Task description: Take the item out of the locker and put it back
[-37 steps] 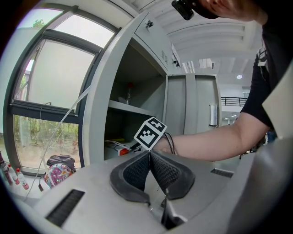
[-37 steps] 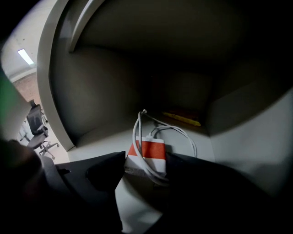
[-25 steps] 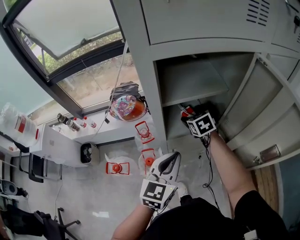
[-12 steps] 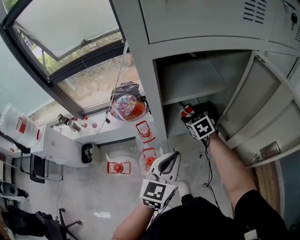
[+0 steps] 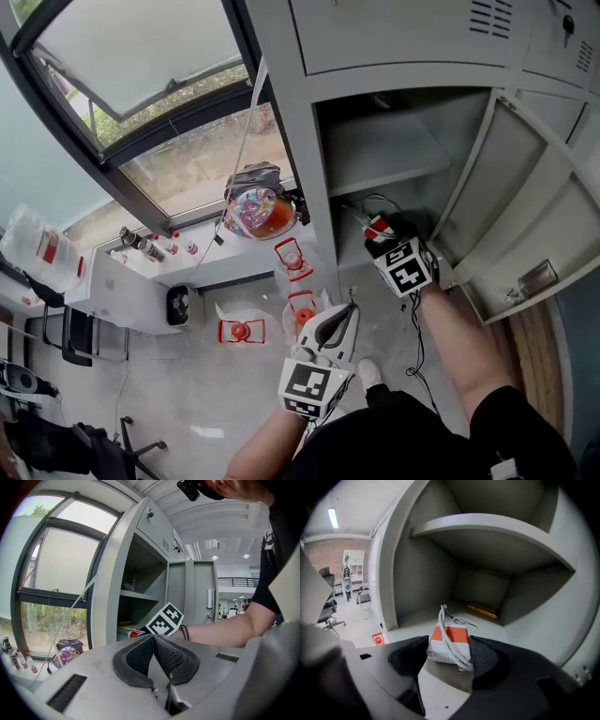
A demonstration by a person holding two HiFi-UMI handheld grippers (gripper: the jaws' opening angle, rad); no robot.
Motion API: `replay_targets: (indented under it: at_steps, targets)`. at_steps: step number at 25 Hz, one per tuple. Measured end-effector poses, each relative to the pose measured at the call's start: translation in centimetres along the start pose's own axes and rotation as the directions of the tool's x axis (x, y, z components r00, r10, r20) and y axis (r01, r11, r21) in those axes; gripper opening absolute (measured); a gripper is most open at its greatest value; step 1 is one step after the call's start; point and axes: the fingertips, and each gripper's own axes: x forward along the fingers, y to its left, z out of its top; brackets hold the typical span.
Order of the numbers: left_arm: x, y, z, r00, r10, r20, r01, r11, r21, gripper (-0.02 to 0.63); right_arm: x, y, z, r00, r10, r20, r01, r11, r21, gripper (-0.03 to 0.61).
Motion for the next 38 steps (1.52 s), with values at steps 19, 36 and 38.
replay_targets:
  at_steps: [19, 36, 38]
  targets:
    - [-7.8, -4.0, -1.1, 0.998, -0.057, 0.009, 0.056, 0.998, 0.029, 0.017, -10.4, 5.5, 0.6, 0.993, -0.070, 0.098, 0.067, 0.997, 0.026, 0.325]
    - [-13.2, -7.7, -3.5, 0.989, -0.148, 0.006, 0.147, 0.989, 0.023, 0.017, -21.2, 11.7, -1.5, 0.977, -0.143, 0.158, 0.126, 0.985, 0.115, 0.325]
    - [-13.3, -8.0, -3.6, 0.989, -0.150, 0.008, 0.150, 0.989, 0.010, 0.017, -22.3, 12.5, -2.1, 0.978, -0.139, 0.158, 0.121, 0.986, 0.118, 0.325]
